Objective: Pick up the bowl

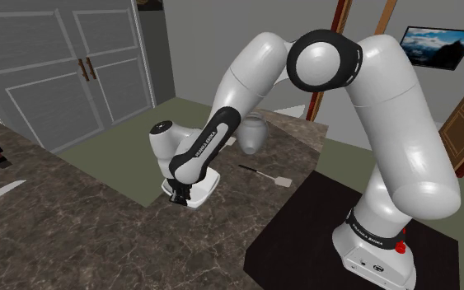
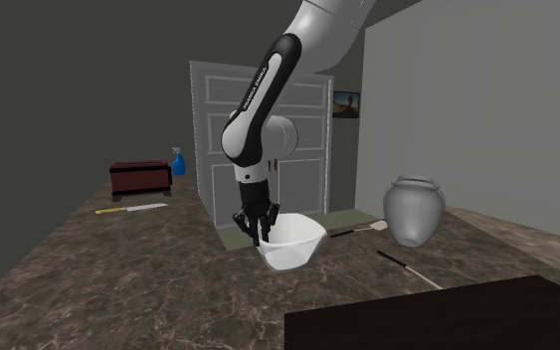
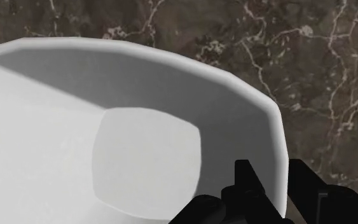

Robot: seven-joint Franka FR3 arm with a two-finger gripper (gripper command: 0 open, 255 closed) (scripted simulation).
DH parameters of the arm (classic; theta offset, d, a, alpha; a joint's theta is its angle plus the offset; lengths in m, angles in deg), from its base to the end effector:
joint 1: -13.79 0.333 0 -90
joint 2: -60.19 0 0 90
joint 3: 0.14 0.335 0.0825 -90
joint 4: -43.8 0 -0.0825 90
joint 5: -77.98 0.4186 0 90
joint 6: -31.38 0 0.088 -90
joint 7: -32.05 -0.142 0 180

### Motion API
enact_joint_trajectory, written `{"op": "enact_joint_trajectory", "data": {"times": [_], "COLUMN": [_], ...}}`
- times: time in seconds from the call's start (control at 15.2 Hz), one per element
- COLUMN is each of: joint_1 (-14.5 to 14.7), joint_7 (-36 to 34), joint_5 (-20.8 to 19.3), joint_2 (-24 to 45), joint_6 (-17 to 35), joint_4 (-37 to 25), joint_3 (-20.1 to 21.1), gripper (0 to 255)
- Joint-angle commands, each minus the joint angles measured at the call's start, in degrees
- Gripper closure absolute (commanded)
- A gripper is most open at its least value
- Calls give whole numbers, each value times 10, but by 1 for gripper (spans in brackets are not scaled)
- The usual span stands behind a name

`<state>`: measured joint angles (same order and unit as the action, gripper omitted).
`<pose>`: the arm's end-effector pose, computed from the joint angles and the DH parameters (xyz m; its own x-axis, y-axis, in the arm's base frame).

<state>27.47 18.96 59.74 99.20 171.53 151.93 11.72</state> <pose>0.5846 0.2737 0.0914 0.9051 0.4163 -0.0868 0.4223 -0.9038 0.0697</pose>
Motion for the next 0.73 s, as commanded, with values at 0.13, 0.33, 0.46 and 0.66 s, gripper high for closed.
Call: {"op": "enact_joint_trajectory", "data": {"times": [0.13, 0.33, 0.46, 0.66], "joint_1": [0, 0, -1, -5], "joint_7": [0, 0, 1, 6], "joint_5": [0, 0, 2, 8], "joint_2": [0, 0, -5, -25], "joint_6": [0, 0, -5, -19], "joint_4": [0, 0, 1, 6], "joint_3": [0, 0, 2, 7], "gripper": [255, 255, 255, 255]}}
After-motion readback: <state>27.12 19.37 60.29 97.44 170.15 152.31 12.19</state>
